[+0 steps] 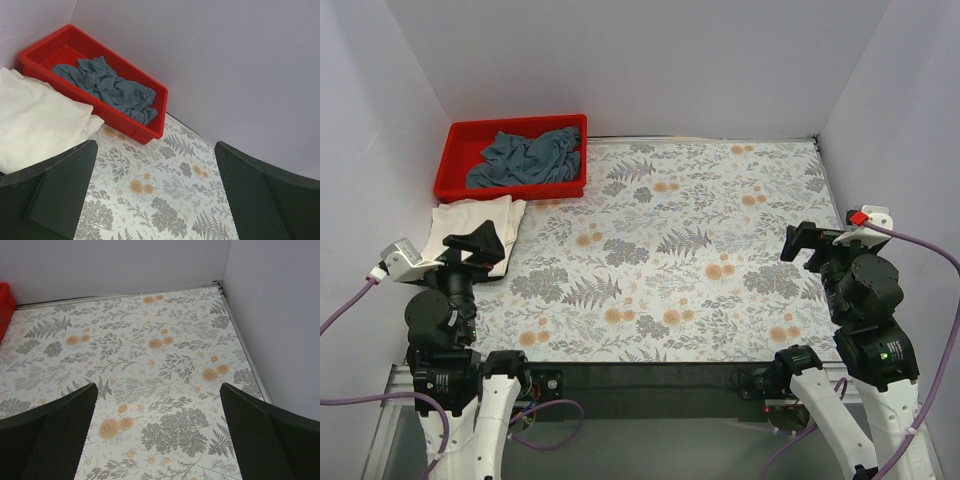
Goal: Fold and stack the t-shirts
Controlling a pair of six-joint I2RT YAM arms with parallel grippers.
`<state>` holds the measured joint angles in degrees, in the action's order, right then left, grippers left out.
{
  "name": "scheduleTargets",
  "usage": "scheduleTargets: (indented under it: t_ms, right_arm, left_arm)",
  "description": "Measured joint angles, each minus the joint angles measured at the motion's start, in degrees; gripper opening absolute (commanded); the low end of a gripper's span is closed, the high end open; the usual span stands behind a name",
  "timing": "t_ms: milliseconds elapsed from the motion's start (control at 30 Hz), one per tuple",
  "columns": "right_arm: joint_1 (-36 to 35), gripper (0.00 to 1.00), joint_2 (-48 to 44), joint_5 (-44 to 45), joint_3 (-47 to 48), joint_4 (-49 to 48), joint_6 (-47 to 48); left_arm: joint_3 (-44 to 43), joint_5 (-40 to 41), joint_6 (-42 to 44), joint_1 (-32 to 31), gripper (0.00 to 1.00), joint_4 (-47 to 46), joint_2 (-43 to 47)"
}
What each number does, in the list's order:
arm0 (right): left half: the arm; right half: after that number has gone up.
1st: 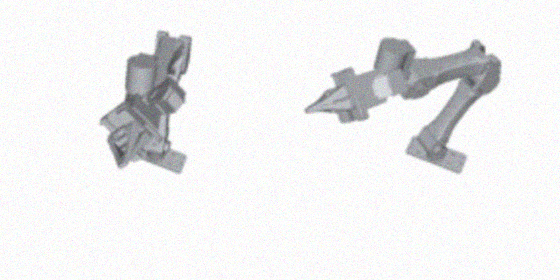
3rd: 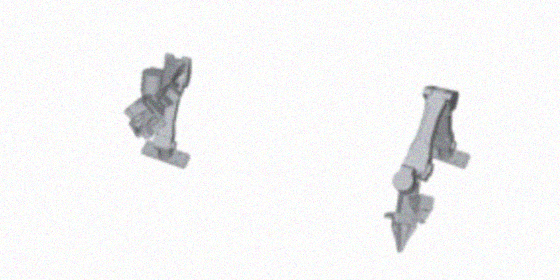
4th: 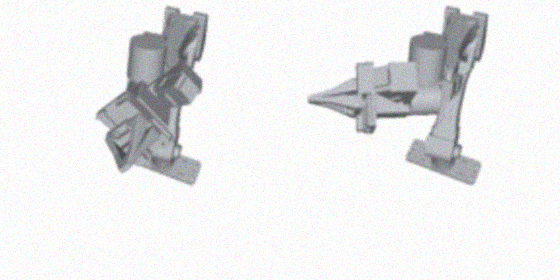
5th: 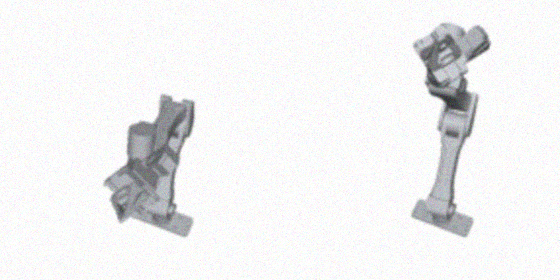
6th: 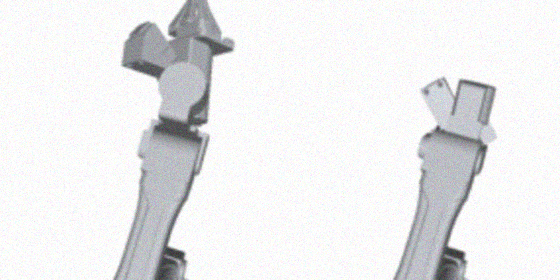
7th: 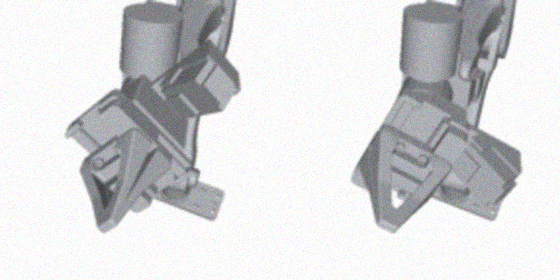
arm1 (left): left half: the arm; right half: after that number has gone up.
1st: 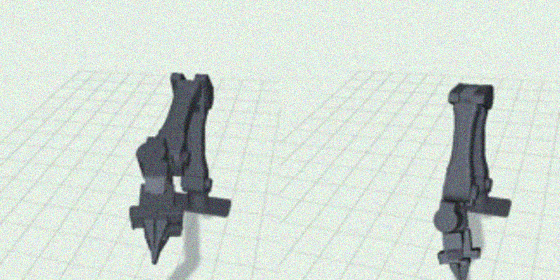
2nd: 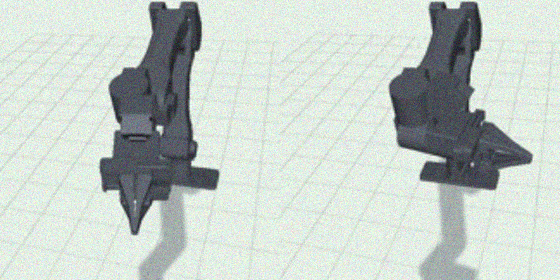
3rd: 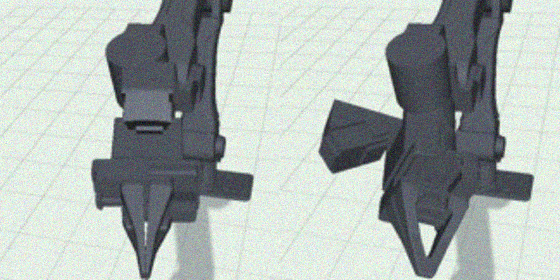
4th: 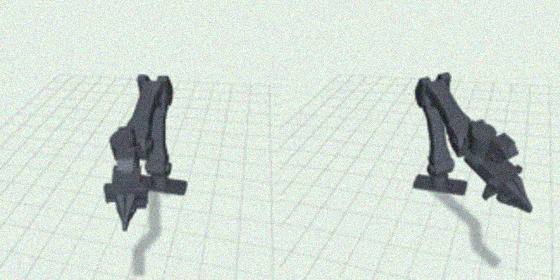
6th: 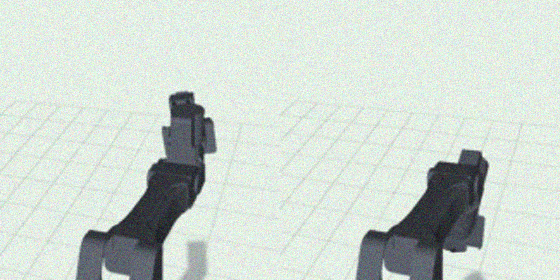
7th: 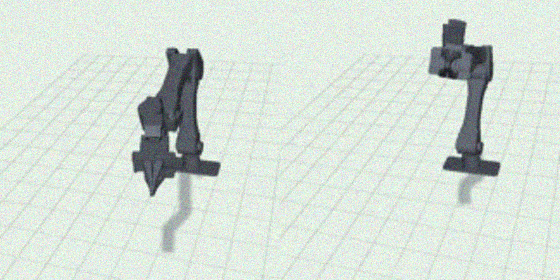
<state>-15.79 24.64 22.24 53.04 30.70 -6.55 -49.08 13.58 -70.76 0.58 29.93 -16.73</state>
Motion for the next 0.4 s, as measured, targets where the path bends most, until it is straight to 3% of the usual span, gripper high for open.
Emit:
scheduleTargets:
  t_ms: [400]
  right_arm:
    - [0.0,0.98,0.59,-3.02,-0.02,-2.34,1.03]
  left_arm:
    - [0.0,0.0,0.26,0.0,0.98,-2.19,-0.92]
